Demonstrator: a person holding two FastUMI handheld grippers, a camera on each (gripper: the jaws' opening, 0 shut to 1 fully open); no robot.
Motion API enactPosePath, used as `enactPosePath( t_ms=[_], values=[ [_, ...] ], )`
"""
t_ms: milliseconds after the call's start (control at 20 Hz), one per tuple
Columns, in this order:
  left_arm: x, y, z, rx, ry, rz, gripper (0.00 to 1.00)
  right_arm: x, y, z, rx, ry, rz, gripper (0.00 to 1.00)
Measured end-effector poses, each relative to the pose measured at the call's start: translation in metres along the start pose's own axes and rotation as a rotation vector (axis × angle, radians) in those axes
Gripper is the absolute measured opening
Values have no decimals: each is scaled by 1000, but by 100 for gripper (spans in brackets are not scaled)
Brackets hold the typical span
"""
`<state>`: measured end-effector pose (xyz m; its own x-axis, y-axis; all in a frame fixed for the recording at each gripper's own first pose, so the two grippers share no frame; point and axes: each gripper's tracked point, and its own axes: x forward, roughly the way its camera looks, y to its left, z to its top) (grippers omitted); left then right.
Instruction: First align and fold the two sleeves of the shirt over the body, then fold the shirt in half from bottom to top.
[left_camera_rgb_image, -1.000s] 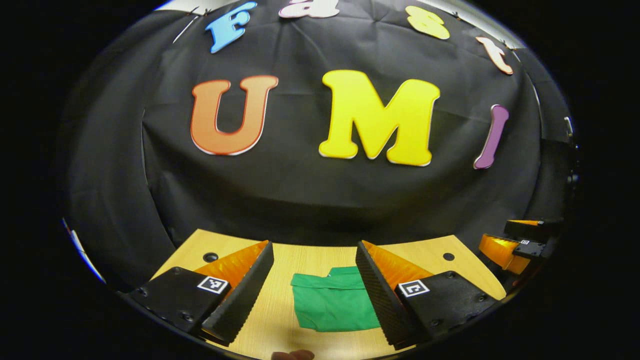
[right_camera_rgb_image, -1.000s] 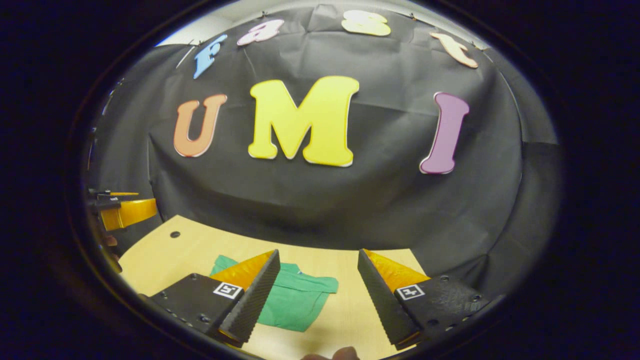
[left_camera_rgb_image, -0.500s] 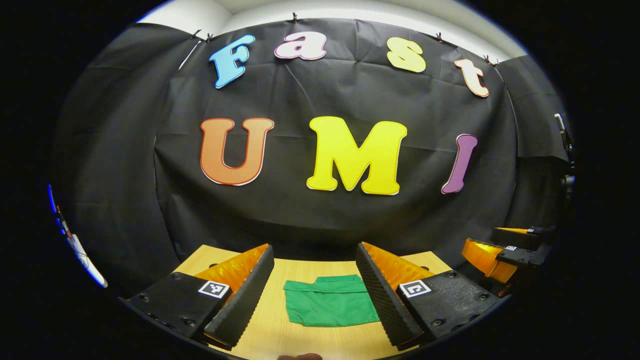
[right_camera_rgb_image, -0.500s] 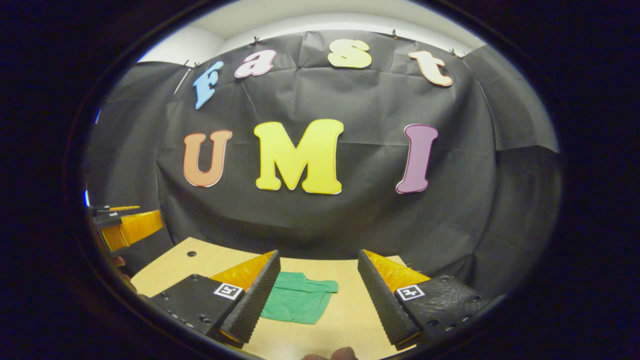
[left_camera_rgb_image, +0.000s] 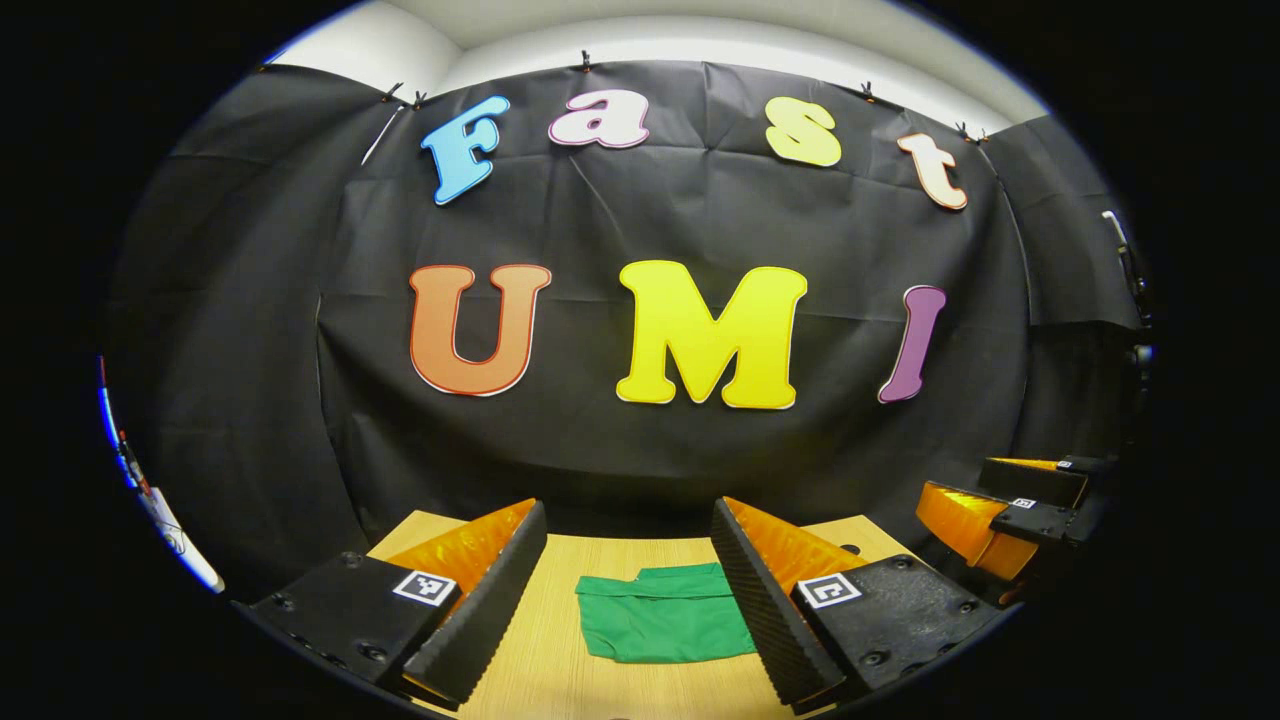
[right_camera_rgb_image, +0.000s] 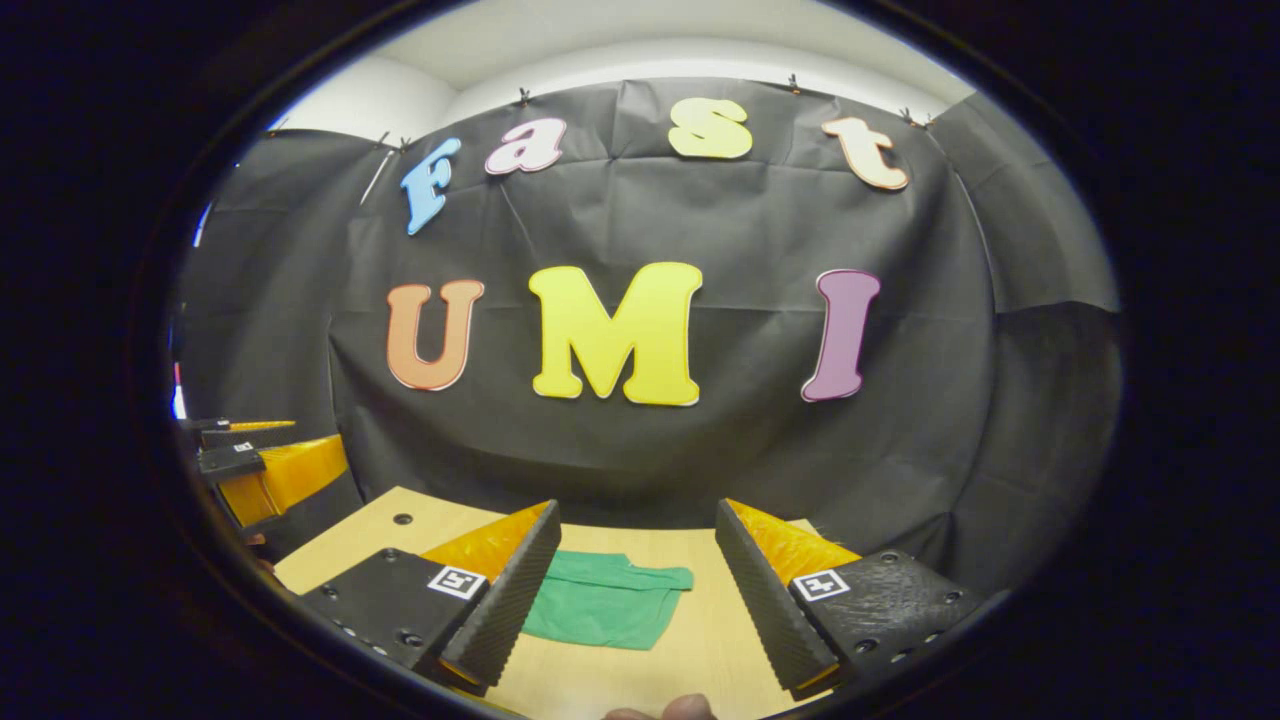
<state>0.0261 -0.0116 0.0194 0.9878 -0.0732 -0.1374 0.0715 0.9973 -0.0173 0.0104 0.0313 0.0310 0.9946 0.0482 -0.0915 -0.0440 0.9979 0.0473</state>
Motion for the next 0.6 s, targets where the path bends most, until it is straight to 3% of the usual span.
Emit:
enactPosePath(
  t_ms=[600],
  values=[
    [12, -16, 0, 12, -3, -9, 100, 10, 2, 10, -8, -39, 15, 97]
  ],
)
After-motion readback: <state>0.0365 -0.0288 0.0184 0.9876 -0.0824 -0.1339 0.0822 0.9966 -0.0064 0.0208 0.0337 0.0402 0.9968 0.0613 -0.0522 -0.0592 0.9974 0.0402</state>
